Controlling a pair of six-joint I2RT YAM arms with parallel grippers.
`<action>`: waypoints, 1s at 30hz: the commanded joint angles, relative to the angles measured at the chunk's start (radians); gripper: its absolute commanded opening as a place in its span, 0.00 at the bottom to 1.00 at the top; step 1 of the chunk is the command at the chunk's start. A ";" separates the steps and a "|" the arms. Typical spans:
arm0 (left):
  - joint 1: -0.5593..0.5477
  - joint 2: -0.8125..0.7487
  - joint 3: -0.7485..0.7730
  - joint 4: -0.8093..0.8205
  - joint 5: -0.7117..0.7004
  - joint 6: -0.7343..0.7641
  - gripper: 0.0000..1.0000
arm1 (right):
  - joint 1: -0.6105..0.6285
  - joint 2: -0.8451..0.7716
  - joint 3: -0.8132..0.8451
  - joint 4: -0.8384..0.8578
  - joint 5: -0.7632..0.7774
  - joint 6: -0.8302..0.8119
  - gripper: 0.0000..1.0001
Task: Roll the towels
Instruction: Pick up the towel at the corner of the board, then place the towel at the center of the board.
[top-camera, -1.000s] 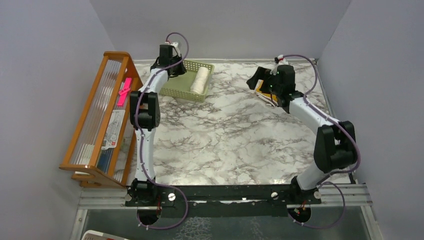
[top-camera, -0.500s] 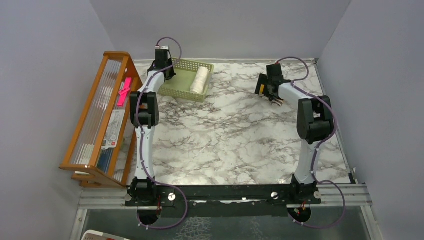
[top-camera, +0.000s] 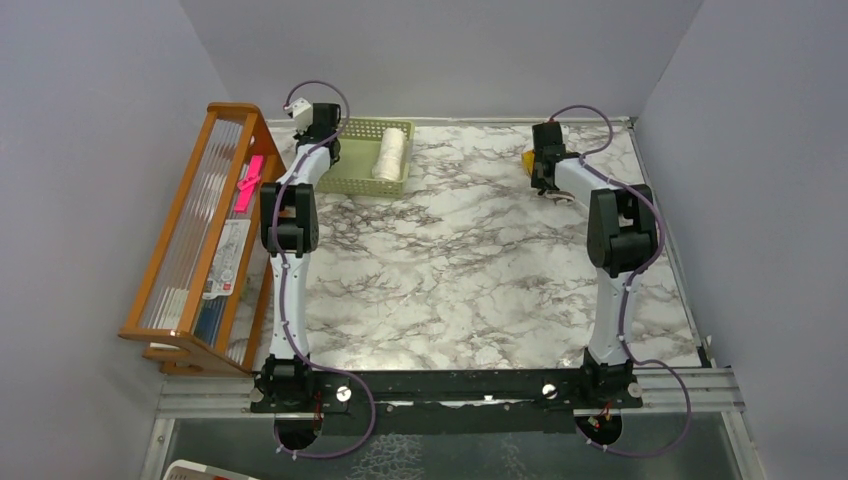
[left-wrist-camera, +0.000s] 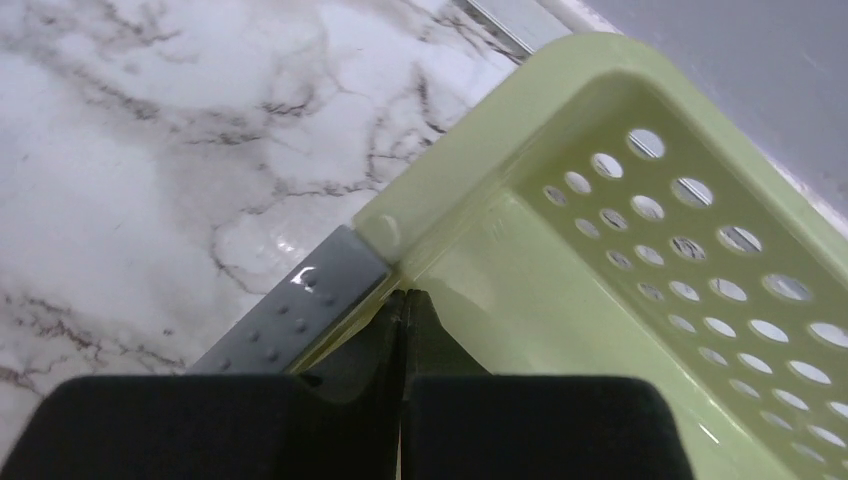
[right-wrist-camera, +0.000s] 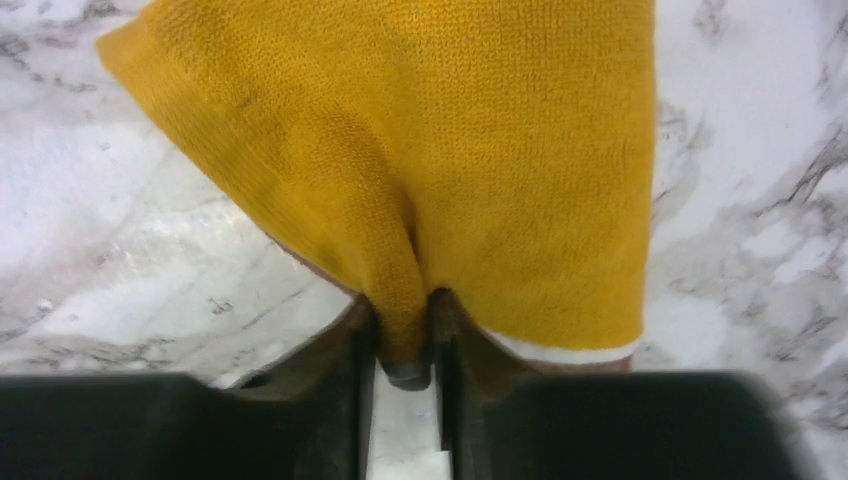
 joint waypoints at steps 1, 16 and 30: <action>0.014 -0.058 -0.059 -0.102 -0.161 -0.196 0.00 | -0.003 -0.025 -0.002 -0.003 -0.070 -0.035 0.07; -0.035 -0.306 -0.005 0.065 0.083 0.038 0.17 | 0.004 -0.600 -0.107 0.120 -0.945 0.073 0.05; -0.146 -0.731 -0.474 0.154 0.428 0.259 0.70 | -0.016 -0.764 -0.592 0.071 -0.592 0.136 0.97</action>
